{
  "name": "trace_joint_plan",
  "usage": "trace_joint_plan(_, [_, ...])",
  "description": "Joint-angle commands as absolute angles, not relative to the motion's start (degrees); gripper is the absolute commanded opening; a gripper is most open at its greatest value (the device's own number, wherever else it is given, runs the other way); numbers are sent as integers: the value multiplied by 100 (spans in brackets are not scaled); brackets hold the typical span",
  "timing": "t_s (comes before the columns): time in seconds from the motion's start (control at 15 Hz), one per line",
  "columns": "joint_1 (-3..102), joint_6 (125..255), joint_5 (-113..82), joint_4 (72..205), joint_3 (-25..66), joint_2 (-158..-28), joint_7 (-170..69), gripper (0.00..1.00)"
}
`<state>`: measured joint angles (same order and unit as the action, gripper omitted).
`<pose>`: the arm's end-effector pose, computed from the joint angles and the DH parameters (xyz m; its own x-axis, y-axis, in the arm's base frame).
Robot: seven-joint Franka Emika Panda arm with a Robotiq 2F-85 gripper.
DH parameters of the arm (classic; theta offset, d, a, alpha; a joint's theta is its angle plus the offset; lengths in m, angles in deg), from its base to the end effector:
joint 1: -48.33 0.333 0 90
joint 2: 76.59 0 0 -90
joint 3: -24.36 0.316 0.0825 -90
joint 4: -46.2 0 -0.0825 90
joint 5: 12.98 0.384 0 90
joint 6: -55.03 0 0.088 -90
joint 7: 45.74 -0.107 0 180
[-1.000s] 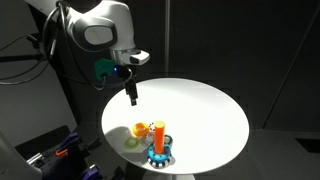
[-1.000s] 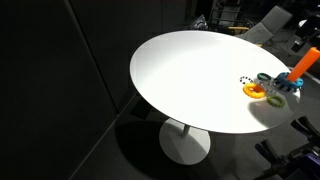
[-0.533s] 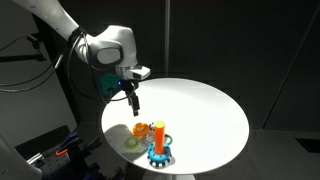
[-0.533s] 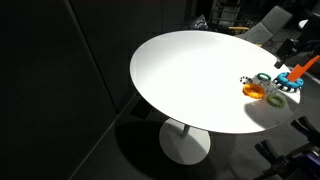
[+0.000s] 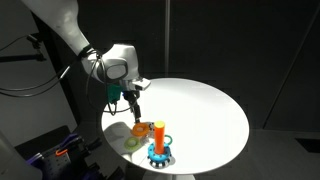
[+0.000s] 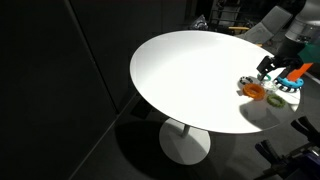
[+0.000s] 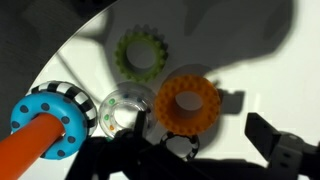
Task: Put the orange ring onto the ring toss game
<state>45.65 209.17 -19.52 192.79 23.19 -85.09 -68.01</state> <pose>0.4501 -0.0268 0.2113 0.9385 -0.3452 0.0014 -0.3448 -0.9371 0.0545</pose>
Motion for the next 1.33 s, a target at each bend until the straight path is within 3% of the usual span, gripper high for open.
trace_joint_plan(0.0, [4830, 21134, -2033, 19033, 2115, -8921, -6966, 100])
trace_joint_plan(1.27, [5672, 21935, -1815, 18714, 1546, -10123, -6850, 100])
